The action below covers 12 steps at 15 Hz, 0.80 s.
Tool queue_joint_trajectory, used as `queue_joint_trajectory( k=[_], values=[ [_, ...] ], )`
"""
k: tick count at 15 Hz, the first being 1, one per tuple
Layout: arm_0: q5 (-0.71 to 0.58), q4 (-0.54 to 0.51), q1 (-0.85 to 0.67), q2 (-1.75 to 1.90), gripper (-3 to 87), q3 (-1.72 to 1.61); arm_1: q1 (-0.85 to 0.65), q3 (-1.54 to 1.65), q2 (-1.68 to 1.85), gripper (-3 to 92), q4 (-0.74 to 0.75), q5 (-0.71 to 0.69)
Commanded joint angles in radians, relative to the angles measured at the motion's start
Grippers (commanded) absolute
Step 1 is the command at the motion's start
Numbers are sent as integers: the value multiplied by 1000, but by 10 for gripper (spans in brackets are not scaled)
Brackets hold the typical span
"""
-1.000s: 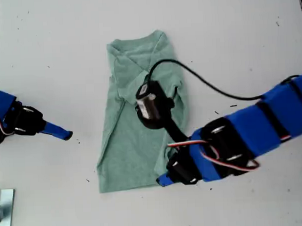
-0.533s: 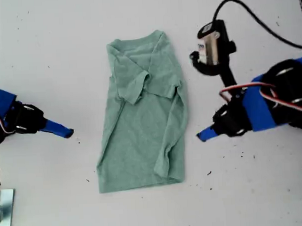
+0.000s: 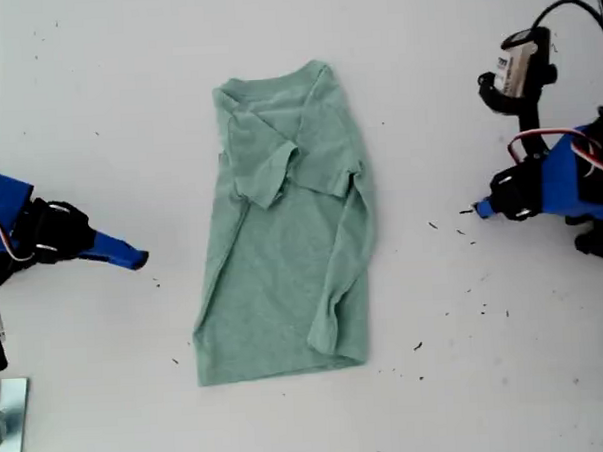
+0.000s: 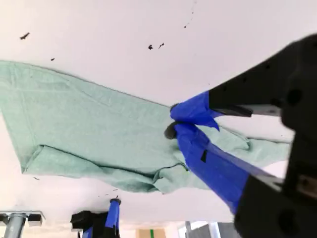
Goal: Fold t shirt
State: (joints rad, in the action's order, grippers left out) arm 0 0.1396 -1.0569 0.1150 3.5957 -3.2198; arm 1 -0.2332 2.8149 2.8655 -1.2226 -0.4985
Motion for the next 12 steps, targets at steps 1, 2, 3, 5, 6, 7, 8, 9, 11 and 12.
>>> queue_joint_trajectory(
  k=[1,2,3,5,6,7,8,9,11,12],
  values=[
    [83,20,-15,-144,-3,147,-44,-5,-126,23,87,-32],
    [143,-3,8,-425,-3,336,-48,-9,-207,23,144,-44],
    [209,-66,58,-732,-3,563,-49,-17,-293,23,202,-51],
    [284,-278,129,-1195,-3,1042,-52,-57,-423,23,262,-55],
    [293,-399,152,-1382,-3,1266,-64,-67,-449,23,278,-66],
    [291,-488,169,-1532,-3,1454,-71,-69,-454,23,291,-71],
    [275,-512,179,-1623,33,1569,-74,-67,-454,23,299,-75],
    [259,-505,181,-1666,147,1618,-77,-63,-453,23,299,-75],
    [244,-505,179,-1704,220,1654,-77,-61,-454,23,301,-75],
    [230,-499,175,-1720,224,1655,-77,-60,-454,23,302,-75]
  ],
)
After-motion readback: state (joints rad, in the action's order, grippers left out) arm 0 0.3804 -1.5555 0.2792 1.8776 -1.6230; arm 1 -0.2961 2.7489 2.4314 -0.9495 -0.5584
